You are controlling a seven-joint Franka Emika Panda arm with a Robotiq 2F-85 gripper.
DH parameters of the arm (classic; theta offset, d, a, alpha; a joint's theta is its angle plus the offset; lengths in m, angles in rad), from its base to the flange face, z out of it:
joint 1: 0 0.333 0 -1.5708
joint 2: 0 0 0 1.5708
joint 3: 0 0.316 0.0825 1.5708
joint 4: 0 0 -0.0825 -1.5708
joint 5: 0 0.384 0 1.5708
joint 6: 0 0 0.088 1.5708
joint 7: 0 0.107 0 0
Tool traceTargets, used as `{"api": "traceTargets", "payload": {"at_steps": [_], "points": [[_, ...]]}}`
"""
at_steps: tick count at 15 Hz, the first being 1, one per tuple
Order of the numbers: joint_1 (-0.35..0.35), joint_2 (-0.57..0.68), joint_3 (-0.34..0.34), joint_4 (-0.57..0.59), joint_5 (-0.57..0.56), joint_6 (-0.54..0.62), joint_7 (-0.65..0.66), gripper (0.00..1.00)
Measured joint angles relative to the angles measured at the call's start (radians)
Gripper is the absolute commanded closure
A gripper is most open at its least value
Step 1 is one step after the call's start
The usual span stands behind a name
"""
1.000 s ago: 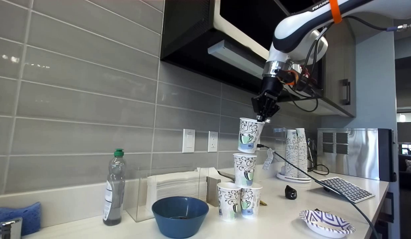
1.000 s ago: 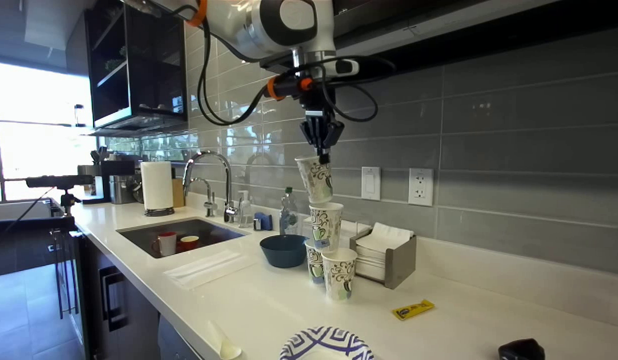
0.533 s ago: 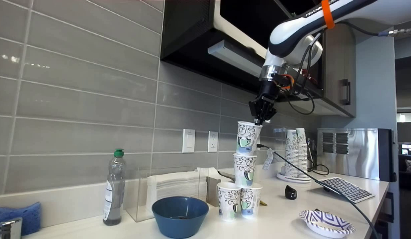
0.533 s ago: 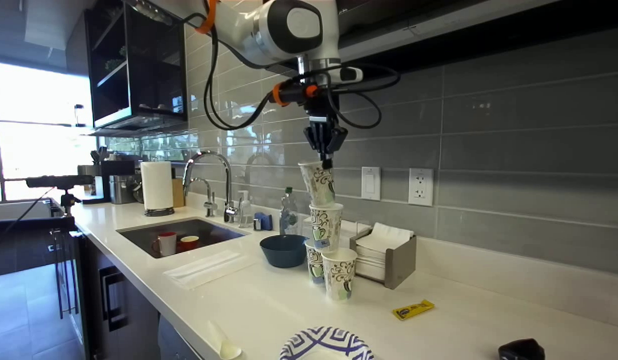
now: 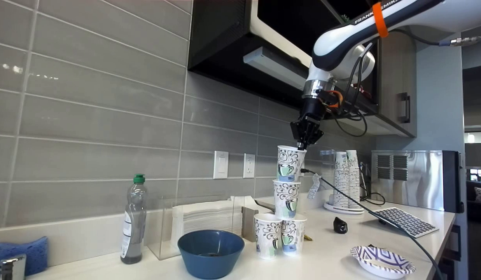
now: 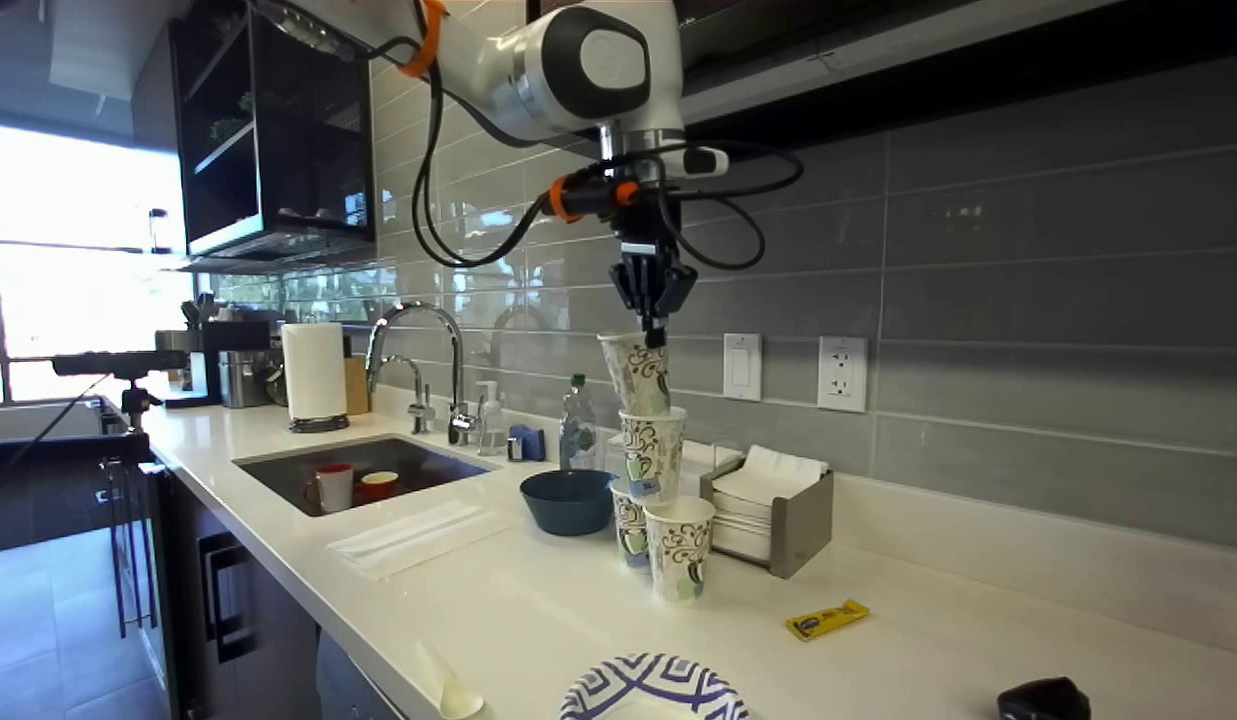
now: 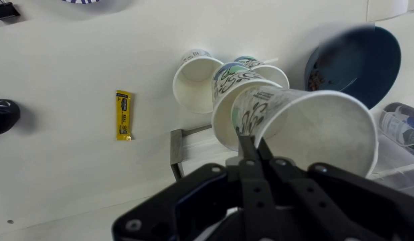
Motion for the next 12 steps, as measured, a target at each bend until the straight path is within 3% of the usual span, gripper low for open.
{"api": "traceTargets", "payload": {"at_steps": [1,2,3,12], "points": [[0.000,0.001,0.000,0.000,0.000,-0.001,0.000,0.99],[0.000,0.002,0.000,0.000,0.000,-0.001,0.000,0.81],[0.000,0.002,0.000,0.000,0.000,-0.003,0.000,0.71],[0.000,0.002,0.000,0.000,0.000,-0.013,0.000,0.10]]}}
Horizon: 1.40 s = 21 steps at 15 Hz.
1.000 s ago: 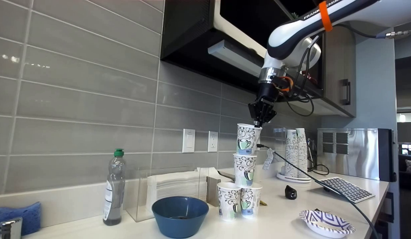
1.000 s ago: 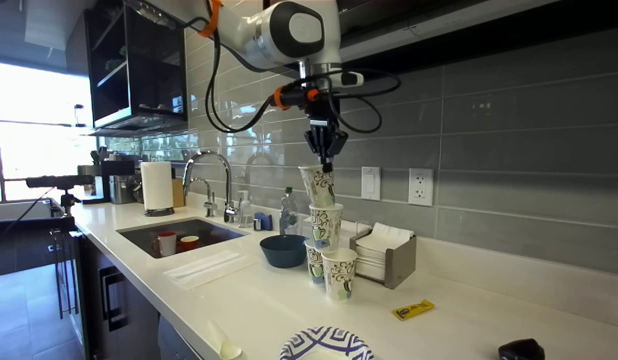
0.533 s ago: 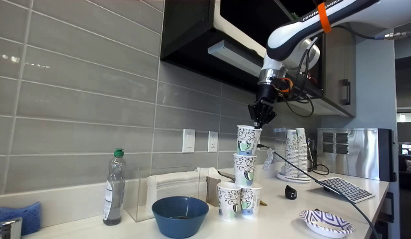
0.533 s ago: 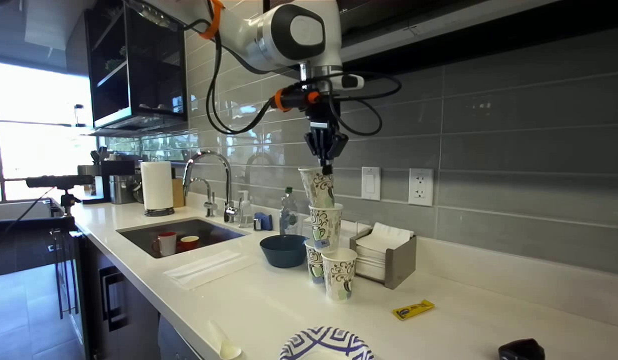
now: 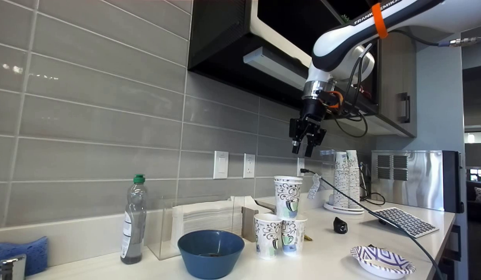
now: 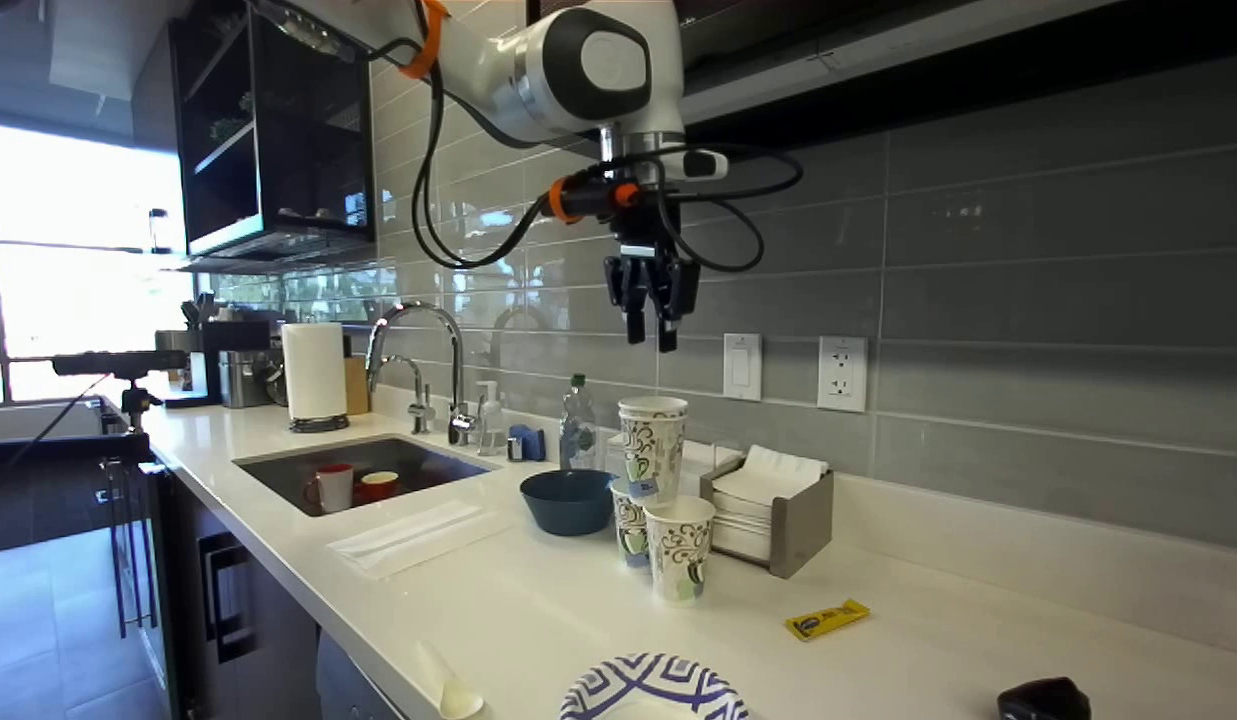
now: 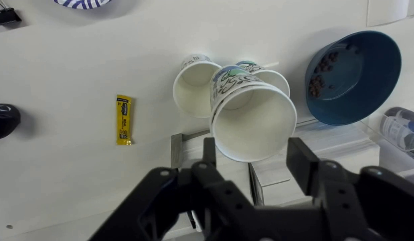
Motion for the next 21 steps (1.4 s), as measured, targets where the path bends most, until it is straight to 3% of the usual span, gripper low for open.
{"api": "traceTargets", "payload": {"at_steps": [1,2,10,21], "points": [[0.000,-0.001,0.000,0.000,0.000,0.000,0.000,0.02],[0.000,-0.004,0.000,0.000,0.006,0.000,0.000,0.01],[0.003,-0.151,0.002,-0.061,0.033,0.000,0.001,0.00],[0.021,-0.498,0.016,-0.402,0.029,0.071,-0.030,0.00]]}}
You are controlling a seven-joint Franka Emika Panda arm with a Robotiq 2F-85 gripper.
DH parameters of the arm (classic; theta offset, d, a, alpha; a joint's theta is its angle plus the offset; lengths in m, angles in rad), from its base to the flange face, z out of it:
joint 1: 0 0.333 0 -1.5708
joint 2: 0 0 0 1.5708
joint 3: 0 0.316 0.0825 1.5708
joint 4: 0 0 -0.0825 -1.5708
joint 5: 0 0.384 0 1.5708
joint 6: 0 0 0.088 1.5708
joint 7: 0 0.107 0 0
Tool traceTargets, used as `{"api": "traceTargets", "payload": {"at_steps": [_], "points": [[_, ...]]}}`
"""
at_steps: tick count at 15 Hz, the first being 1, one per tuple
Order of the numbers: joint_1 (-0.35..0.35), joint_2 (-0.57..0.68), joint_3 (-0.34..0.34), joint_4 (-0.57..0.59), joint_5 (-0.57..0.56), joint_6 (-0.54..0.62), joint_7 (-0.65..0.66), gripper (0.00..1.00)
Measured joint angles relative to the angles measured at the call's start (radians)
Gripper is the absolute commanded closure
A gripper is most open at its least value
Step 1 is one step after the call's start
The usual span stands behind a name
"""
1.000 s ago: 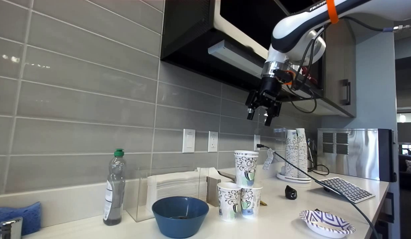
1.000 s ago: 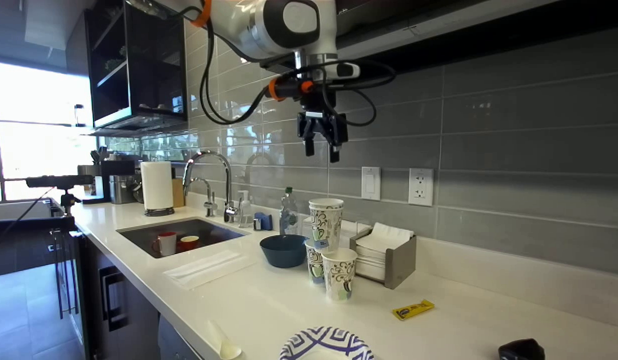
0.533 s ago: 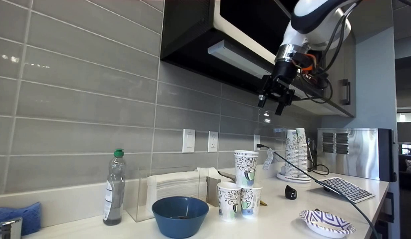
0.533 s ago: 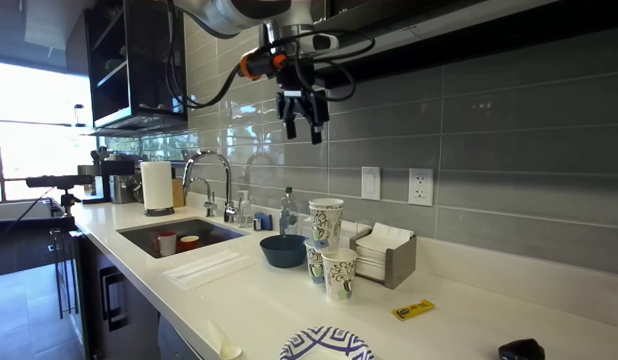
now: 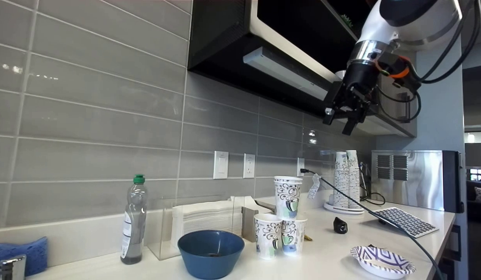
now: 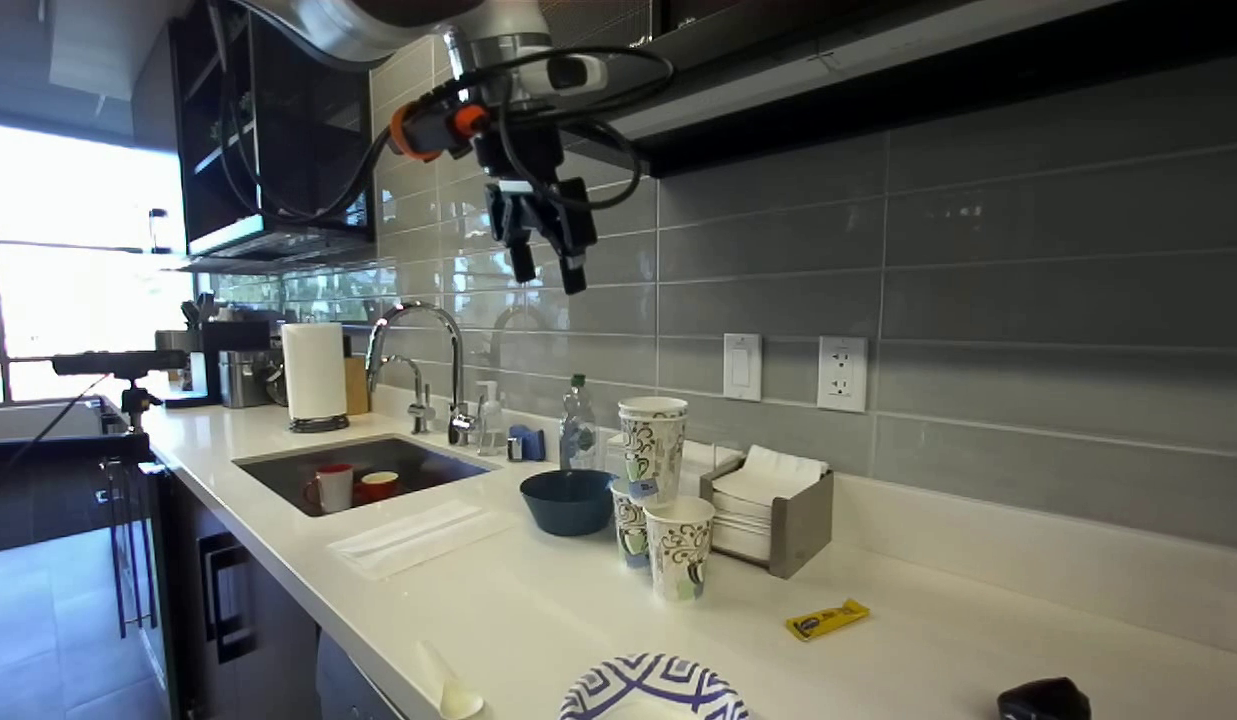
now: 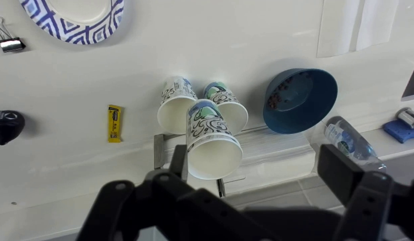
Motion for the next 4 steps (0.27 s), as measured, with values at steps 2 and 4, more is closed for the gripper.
{"api": "traceTargets", "payload": {"at_steps": [2,4], "points": [[0.003,-0.047,0.003,-0.051,0.000,0.018,-0.001,0.00],[0.003,-0.065,0.004,-0.070,0.000,0.022,-0.001,0.00]]}}
